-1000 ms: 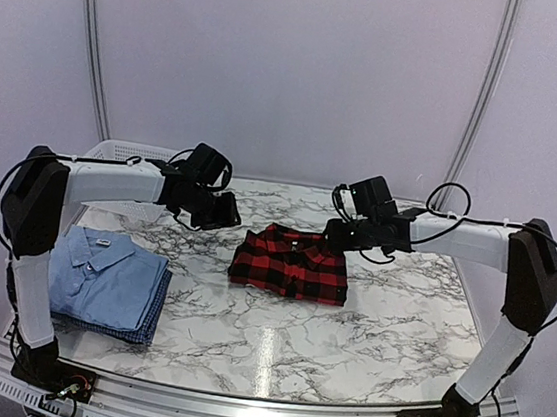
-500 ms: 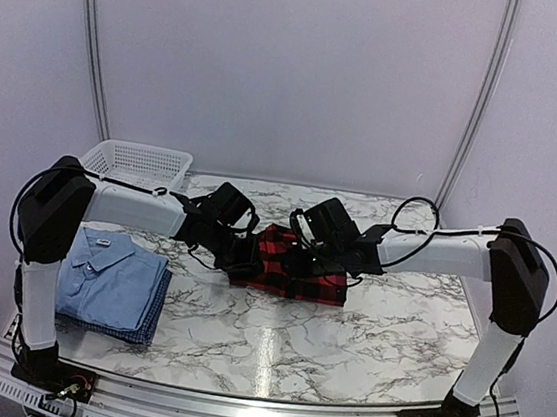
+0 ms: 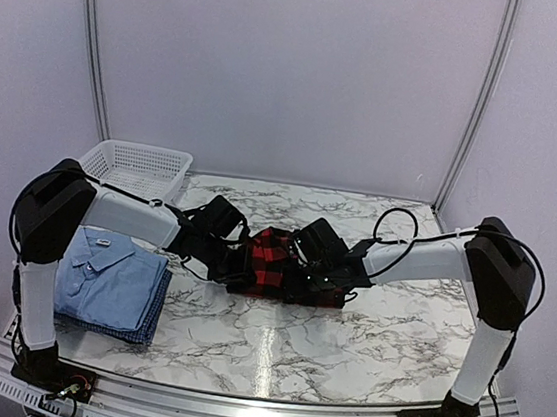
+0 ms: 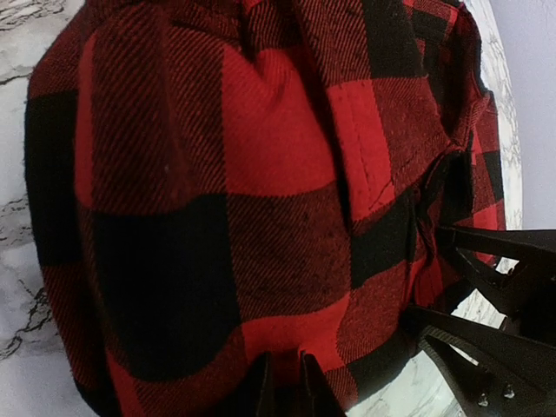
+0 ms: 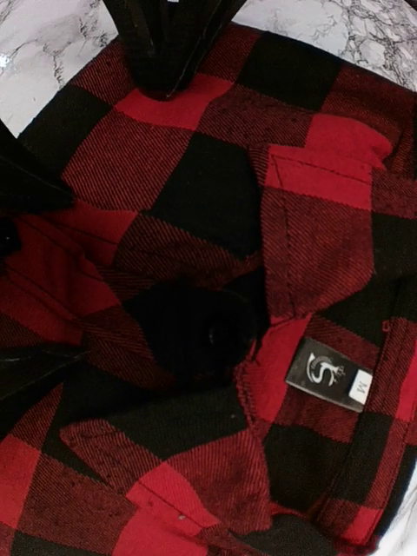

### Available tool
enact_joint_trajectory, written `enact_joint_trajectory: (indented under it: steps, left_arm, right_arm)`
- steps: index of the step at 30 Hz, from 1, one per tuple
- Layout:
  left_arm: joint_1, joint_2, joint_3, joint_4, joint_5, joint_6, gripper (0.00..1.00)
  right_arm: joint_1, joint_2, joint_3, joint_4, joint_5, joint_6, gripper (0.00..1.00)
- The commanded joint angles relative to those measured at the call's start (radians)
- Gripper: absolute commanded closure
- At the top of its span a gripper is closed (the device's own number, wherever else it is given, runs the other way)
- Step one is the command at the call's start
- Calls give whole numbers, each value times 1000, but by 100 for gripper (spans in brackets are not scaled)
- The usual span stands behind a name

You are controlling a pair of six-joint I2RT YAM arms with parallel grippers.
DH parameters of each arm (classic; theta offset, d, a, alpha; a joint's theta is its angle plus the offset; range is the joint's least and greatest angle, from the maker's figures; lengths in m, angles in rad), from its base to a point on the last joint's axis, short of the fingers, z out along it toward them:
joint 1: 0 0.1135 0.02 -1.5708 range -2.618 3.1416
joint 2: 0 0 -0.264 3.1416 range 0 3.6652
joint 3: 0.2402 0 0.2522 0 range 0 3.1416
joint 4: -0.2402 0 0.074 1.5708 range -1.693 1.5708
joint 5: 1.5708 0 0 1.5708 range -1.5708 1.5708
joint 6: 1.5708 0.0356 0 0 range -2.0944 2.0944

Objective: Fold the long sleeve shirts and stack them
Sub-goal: Move the square-folded shirt to the corner of the board.

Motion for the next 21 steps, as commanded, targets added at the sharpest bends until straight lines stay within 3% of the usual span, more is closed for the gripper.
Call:
enact_joint_trajectory:
  steps: [1, 8, 13, 16, 21]
  left_arm:
    - [11, -77, -25, -56, -44, 7, 86]
    - [59, -185, -58, -85, -85, 34, 79]
    - [108, -288, -95, -102, -135, 55, 57]
    - [143, -353, -129, -112, -162, 68, 49]
    - [199, -424, -163, -146, -182, 95, 46]
  right_arm:
    - [4, -69, -16, -45, 57, 24, 43]
    - [-3, -102, 44, -6, 19, 33, 35]
    - [-2, -22, 151, 17, -47, 18, 32]
    - [1, 28, 208, 80, -145, 8, 28]
    - [4, 151, 302, 216, -345, 25, 25]
